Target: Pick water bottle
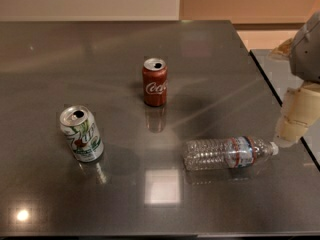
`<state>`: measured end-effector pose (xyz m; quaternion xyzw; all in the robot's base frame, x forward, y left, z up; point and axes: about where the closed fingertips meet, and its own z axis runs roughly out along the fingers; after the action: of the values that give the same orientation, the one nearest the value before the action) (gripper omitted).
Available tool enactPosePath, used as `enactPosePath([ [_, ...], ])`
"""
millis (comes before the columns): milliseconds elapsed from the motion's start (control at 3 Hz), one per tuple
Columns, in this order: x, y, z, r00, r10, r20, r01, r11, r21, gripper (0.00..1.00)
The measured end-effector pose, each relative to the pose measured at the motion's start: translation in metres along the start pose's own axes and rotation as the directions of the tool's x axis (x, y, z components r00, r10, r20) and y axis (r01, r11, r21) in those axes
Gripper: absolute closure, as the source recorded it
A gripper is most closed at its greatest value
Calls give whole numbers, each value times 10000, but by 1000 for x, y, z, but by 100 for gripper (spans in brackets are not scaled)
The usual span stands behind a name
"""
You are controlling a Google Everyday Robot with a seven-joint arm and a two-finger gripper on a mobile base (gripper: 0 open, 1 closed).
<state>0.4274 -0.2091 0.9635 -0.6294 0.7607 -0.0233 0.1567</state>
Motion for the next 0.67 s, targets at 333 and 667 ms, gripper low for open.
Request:
enactPosePath([
  [333,-2,14,13,9980,-585,243,591,9979,-250,0],
  [667,-5,26,28,9927,-1130,425,1150,9922,-482,0],
])
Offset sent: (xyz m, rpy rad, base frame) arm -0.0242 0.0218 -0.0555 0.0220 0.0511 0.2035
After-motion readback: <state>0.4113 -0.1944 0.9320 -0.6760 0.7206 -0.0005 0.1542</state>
